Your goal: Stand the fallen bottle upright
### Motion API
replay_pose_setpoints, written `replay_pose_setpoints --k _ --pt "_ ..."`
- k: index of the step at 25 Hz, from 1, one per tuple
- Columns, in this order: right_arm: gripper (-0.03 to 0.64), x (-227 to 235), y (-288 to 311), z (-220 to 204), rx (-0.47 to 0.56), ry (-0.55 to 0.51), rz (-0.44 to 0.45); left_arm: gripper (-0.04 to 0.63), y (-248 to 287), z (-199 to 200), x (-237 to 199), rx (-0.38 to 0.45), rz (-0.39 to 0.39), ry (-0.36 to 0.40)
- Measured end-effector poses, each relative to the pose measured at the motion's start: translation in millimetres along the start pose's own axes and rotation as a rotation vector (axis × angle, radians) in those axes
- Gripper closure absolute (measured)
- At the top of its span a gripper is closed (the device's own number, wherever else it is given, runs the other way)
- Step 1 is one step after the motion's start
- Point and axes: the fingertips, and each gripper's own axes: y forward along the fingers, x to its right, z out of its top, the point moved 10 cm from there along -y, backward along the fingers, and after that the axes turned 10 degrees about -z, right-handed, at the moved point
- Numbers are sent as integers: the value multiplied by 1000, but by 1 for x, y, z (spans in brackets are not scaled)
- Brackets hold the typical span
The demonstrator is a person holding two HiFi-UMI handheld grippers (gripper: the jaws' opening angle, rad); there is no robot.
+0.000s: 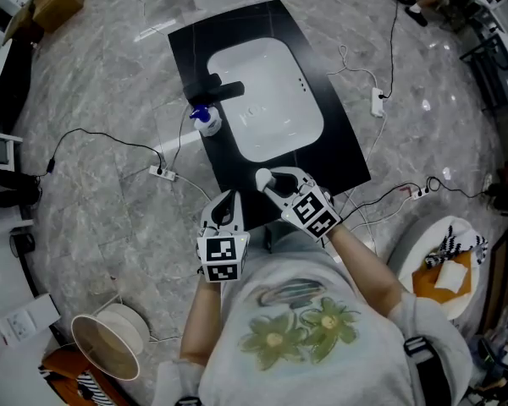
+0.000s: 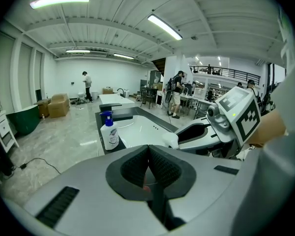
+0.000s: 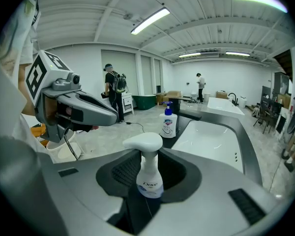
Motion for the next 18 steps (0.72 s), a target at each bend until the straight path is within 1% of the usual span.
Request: replay_pose_setpoints --k 8,15,18 --pt "497 -5 -6 -10 -27 4 1 580 0 0 10 2 -21 0" --pt "497 -8 -8 -18 -38 22 -29 580 3 -14 12 -20 -45 5" --pt "497 -10 -10 -20 -39 34 -38 580 2 -15 16 -22 -55 -10"
